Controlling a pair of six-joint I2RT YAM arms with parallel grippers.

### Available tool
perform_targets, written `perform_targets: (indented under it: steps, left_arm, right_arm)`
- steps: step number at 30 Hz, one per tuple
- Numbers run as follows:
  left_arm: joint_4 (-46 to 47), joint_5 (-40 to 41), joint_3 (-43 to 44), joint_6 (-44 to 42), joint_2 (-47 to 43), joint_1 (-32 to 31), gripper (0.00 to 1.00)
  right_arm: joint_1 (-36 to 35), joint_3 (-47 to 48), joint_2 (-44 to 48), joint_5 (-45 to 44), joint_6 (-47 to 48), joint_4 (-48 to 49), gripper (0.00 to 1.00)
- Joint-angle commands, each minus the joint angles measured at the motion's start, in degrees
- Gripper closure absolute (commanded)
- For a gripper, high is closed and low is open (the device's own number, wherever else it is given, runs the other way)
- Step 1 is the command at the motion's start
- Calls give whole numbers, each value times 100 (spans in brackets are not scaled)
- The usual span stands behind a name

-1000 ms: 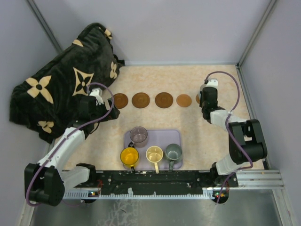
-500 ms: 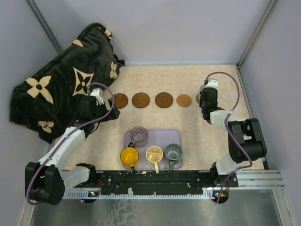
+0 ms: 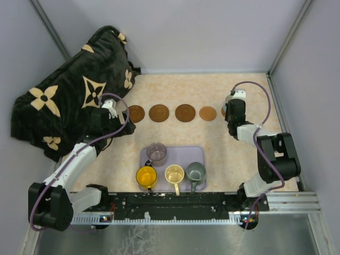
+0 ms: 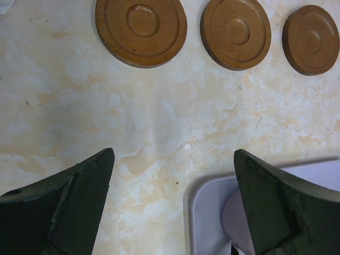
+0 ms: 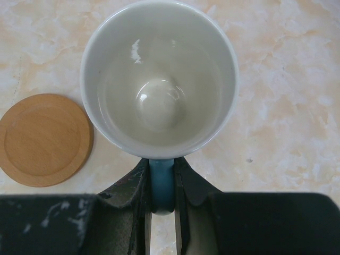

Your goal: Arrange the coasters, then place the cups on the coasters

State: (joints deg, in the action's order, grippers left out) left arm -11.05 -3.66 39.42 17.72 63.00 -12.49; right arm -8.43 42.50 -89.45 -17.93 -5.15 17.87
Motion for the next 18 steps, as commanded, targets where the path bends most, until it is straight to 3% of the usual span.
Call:
perform_targets:
  steps: [1,6,10,14,18]
  left_arm:
    - [149,-76,128,-81,23,-25,0]
    - [151,-75,105,-67,10,-24,0]
    - [136,-74,104,-66,-6,-23,0]
    - [129,-69,101,-68,-37,-25,0]
    - [129,-58,92,-69,-51,-25,0]
  right_arm:
    - [51,65,24,-124,-74,665,100]
    - [51,43,122,-182,-120,564,100]
    - [52,-23,235,-262,-127,517,91]
    - [56,-91,324,-246,-172,500,76]
    - [54,-102,332,-255,-188,438,70]
